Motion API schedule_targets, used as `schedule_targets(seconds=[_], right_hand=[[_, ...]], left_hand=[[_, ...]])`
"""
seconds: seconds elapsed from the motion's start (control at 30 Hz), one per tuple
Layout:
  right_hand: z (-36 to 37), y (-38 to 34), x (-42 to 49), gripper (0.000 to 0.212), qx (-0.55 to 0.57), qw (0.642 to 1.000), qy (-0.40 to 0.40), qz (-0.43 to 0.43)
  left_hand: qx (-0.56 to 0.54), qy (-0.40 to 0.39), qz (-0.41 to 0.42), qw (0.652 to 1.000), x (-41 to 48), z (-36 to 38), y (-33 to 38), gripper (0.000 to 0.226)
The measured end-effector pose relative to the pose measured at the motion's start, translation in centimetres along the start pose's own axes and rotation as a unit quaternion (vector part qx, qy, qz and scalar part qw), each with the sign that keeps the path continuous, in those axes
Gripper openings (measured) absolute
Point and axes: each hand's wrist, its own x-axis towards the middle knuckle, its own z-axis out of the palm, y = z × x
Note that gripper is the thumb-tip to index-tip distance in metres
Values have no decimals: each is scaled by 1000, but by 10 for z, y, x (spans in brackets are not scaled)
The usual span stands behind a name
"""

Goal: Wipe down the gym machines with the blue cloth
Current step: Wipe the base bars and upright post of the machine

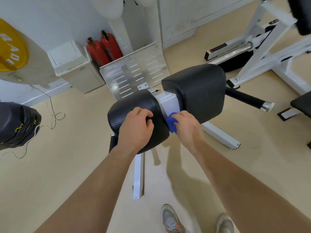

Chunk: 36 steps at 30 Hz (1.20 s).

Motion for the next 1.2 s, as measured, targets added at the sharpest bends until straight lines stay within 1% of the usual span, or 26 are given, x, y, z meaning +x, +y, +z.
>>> schedule_targets(seconds=[0.07,0.17,0.2,0.27,0.3,0.33,0.37,0.43,0.5,0.77,1.0,1.2], right_hand=[[-29,-13,-20,33,-16,999,-39,-15],[-69,-30,-52,28,3,1000,-17,4],[-82,-35,-59,26,10,999,-43,6],[-114,-49,-70,18,-2,989,-146,17],[-130,-53,-76,18,-16,985,-173,15],[-147,-56,-84,23,-19,984,-178,15],[-160,-56,-93,29,-23,984,-174,9],[-185,-51,-115,33,-22,989,-147,-1],[-207,-47,-134,32,-35,987,-158,-3],[-287,-4,-193,26,-27,989,-142,18],[-333,52,-213,28,-16,987,-150,55],[-356,101,-192,27,-36,983,-160,78]], left_hand=[[-6,-42,-11,999,-15,-6,17,31],[-19,-69,-25,997,-38,-19,47,41],[-27,-72,-33,997,-46,-24,57,43],[-38,-73,-45,996,-58,-35,77,49],[-39,-76,-47,995,-64,-41,87,51],[-37,-80,-47,995,-71,-46,97,52],[-34,-85,-48,995,-78,-51,107,53],[-34,-94,-48,994,-94,-58,128,51],[-34,-102,-51,993,-111,-62,149,51],[-39,-114,-61,991,-155,-73,237,51],[-33,-95,-57,993,-151,-58,299,49],[-52,-101,-67,991,-123,-32,324,48]])
